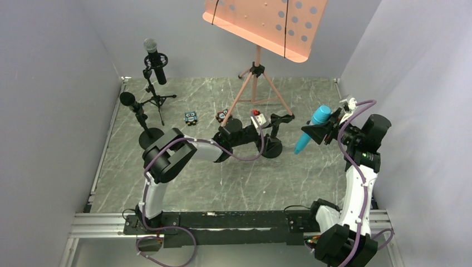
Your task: Attach the microphones to the stand
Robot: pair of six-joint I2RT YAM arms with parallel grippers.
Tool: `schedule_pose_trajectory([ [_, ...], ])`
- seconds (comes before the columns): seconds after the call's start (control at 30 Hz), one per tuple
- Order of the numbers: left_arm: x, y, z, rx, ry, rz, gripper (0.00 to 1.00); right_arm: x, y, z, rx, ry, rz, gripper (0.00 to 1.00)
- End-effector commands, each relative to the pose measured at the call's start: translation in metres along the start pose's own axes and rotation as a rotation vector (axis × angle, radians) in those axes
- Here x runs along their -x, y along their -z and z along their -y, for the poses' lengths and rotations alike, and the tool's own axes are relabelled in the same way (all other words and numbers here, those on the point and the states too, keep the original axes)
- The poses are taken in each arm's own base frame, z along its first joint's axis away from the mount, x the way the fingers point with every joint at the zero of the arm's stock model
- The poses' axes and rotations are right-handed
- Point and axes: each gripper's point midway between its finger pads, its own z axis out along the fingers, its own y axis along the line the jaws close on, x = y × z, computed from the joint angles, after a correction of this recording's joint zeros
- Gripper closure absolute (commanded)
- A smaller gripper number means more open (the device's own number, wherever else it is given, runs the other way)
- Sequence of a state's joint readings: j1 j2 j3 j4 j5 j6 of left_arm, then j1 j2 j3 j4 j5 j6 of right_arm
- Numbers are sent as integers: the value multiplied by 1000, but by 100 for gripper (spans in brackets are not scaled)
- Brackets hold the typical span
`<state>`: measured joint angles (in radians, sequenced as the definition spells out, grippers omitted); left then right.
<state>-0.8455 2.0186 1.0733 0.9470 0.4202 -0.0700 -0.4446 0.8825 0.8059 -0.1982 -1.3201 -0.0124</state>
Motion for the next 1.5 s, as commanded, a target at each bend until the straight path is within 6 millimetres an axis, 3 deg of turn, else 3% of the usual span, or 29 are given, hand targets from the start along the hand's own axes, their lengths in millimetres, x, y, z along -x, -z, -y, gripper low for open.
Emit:
schedule_pose_trajectory([
  [0.0, 44, -18, -6, 34, -32, 151, 16, 11, 2, -7, 32, 75, 22, 92],
  [0.2, 30, -26, -9, 46, 0, 133, 36, 11, 2, -8, 38, 53, 24, 91],
  [0.37, 27, -25, -9, 49, -8, 119, 63, 10, 3, -8, 44, 47, 27, 91],
  [0.47, 30, -21, -7, 46, -34, 116, 89, 10, 3, -8, 47, 48, 28, 92],
  [0.57, 47, -5, 0, 41, -79, 137, 100, 10, 3, -7, 42, 49, 27, 91],
  [0.8, 52, 71, 29, -33, -84, 77, 100, 8, 3, -8, 51, 48, 28, 91],
  [1.0, 31, 134, 50, -11, -116, -4, 100, 7, 3, -10, 63, 46, 30, 91],
  [1.1, 22, 151, 48, 32, -117, -1, 100, 6, 3, -11, 73, 44, 30, 91],
  [1.27, 17, 160, 43, 72, -104, 43, 98, 3, 2, -10, 84, 35, 27, 90],
  [1.37, 15, 163, 42, 86, -69, 60, 90, 2, 2, -9, 87, 33, 25, 90],
  [1.47, 15, 169, 40, 113, -27, 67, 53, 1, 1, -9, 91, 34, 24, 90],
])
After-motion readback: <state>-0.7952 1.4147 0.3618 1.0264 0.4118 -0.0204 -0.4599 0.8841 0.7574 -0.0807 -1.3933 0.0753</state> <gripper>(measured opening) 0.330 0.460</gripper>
